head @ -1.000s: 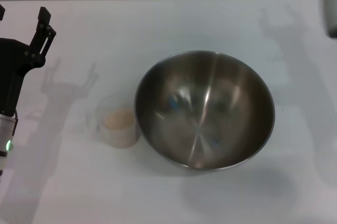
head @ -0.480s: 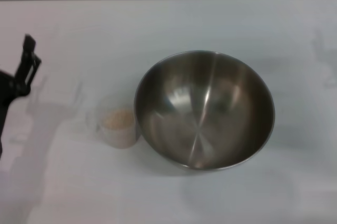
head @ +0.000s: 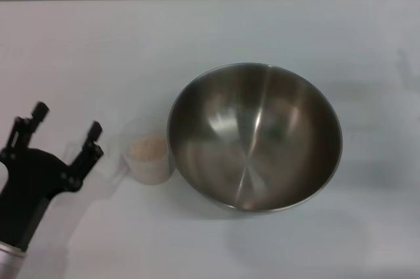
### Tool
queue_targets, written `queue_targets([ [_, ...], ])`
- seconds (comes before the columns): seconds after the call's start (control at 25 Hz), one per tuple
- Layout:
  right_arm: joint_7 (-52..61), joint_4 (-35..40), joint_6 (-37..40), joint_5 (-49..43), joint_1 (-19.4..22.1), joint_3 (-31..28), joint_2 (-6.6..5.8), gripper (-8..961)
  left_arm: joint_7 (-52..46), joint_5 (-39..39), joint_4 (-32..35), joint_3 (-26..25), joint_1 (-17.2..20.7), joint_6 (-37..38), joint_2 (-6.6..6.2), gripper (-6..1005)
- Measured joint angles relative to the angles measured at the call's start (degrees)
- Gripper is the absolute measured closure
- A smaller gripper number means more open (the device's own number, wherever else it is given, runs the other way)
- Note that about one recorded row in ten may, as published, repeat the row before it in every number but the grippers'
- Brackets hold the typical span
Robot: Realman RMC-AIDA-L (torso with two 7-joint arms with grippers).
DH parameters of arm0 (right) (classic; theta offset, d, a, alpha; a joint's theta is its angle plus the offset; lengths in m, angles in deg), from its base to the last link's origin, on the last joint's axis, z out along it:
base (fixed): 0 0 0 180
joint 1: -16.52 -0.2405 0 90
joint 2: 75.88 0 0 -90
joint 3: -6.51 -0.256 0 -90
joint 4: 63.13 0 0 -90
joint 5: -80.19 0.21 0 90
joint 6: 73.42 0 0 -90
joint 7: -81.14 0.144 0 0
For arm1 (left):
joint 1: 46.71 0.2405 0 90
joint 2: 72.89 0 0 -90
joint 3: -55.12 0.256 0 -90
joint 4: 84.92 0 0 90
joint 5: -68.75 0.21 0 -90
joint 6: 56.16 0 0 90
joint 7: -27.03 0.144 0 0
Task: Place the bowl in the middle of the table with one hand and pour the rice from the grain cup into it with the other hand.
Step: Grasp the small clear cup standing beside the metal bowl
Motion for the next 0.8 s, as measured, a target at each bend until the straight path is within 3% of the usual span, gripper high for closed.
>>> queue_targets([
  [0.8,-0.3,-2.1,-0.1,0.0,-0.8,-0.3,-0.69,367,0.1,0.1,0.1,3.1,-0.4,-8.9,0.20,152],
])
